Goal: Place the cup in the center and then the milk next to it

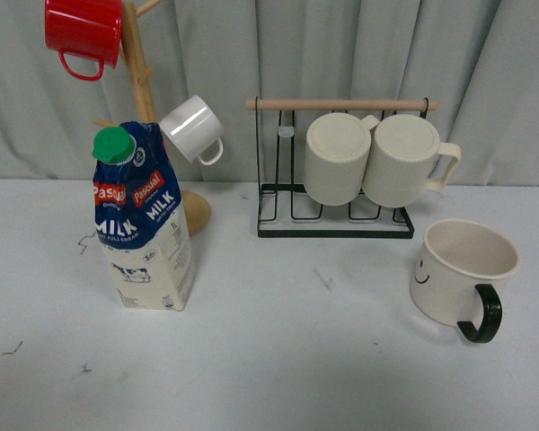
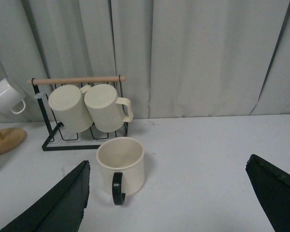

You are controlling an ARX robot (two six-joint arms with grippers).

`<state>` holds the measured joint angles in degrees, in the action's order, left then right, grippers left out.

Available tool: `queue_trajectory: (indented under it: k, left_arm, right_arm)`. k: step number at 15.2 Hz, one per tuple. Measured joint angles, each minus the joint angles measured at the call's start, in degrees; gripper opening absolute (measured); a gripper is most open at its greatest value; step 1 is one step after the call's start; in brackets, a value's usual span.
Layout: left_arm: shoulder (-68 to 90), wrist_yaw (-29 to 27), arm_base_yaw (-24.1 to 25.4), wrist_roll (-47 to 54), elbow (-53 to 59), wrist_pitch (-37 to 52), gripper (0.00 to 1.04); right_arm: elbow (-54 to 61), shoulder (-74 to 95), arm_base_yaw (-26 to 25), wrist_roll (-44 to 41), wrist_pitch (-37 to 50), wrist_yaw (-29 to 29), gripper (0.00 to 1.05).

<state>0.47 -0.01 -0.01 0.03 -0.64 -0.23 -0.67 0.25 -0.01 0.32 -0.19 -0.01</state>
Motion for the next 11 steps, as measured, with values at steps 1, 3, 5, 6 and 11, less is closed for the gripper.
queue_trajectory:
  k: [1, 3, 5, 6, 11]
  left_arm:
    - [0.0, 0.0, 0.0, 0.0, 0.0, 0.0, 0.98]
    - [0.0, 0.0, 0.0, 0.0, 0.0, 0.0, 0.98]
    - [0.0, 0.0, 0.0, 0.0, 0.0, 0.0, 0.98]
    - [0.0, 0.0, 0.0, 0.0, 0.0, 0.0, 0.98]
    - [0.0, 0.0, 0.0, 0.02, 0.0, 0.0, 0.98]
  right_arm:
    - [0.0, 0.0, 0.0, 0.0, 0.0, 0.0, 0.98]
    - [0.0, 0.0, 0.0, 0.0, -0.02, 0.0, 0.98]
    - [0.0, 0.0, 0.0, 0.0, 0.0, 0.0, 0.98]
    - [0.0, 0.0, 0.0, 0.0, 0.0, 0.0, 0.98]
    - [0.0, 0.0, 0.0, 0.0, 0.0, 0.0, 0.98]
